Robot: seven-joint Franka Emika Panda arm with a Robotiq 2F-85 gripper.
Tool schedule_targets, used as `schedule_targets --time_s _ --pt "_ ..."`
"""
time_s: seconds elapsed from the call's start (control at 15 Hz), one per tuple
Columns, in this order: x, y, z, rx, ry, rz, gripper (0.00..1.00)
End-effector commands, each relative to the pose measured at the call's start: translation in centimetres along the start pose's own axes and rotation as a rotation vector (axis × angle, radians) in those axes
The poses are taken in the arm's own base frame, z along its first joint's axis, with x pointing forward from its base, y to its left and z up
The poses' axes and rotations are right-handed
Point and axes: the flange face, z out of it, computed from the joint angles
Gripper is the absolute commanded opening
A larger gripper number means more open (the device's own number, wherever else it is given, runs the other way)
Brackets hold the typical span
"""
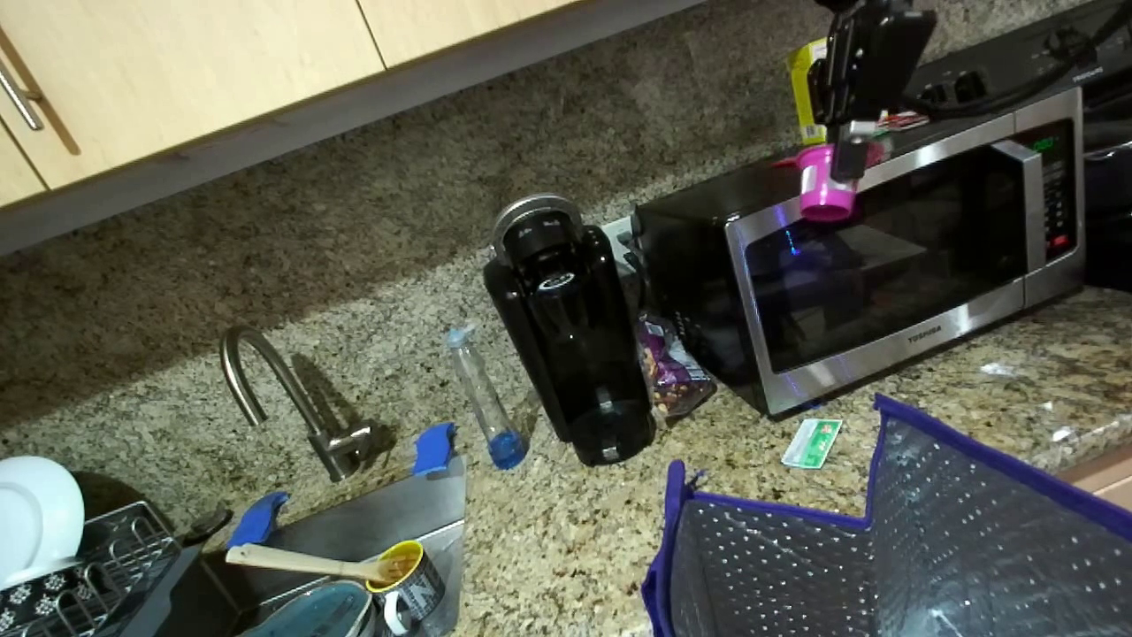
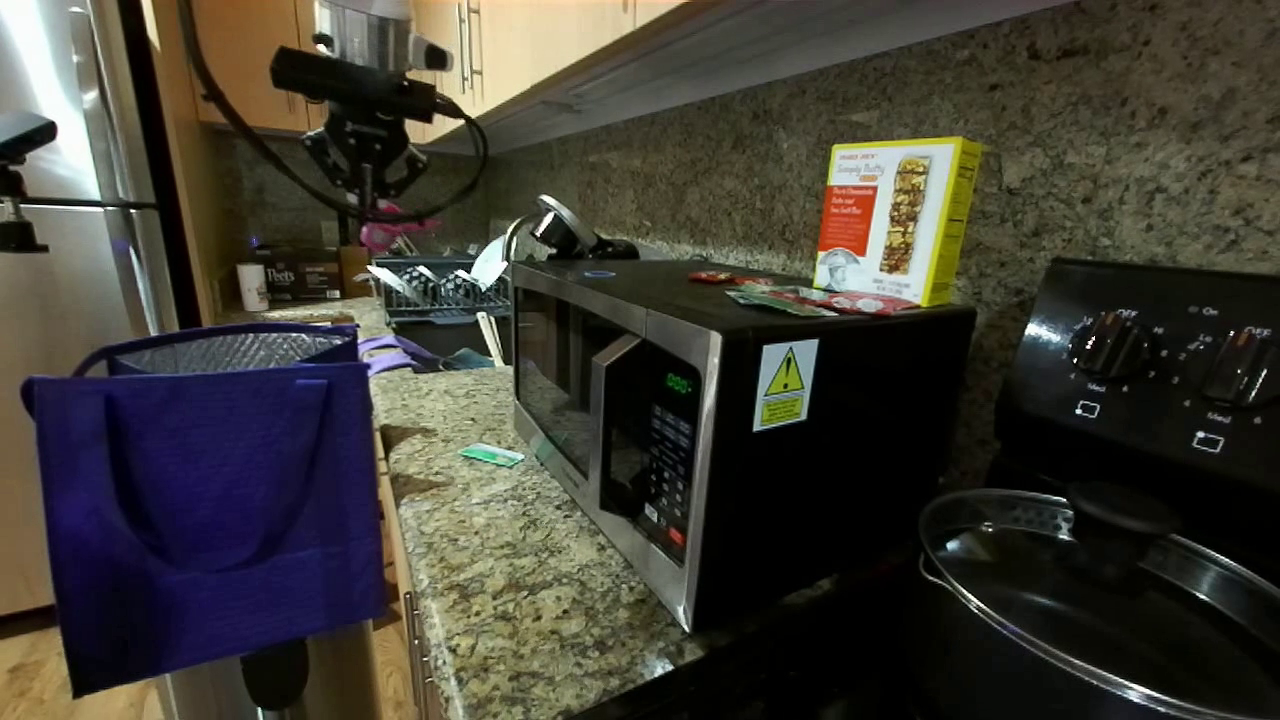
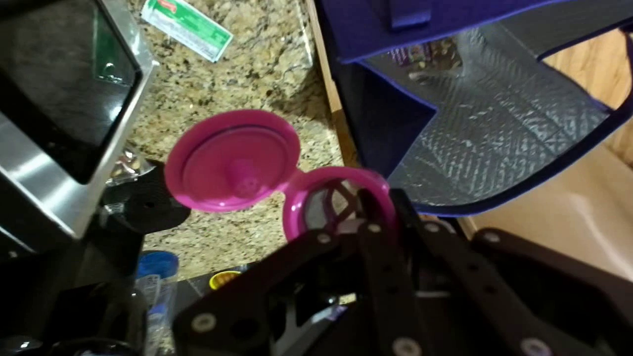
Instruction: Put the pink bottle on the microwave in the bag
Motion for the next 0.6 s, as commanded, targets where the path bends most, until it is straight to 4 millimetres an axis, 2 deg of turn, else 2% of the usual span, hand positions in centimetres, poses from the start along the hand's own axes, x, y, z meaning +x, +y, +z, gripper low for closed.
schedule_targets --time_s 0.0,0.2,0.33,0.53 --pt "-0.5 -5.7 0.9 -0.059 -0.083 -0.12 0.08" --pt "0.4 -10.4 3.6 -0.095 -0.115 -0.196 0.08" --pt "1.2 -13.5 6.4 -0.119 -0.118 -0.22 0.08" --pt "2.4 -17.4 12.0 -0.173 -0.114 -0.22 0.08"
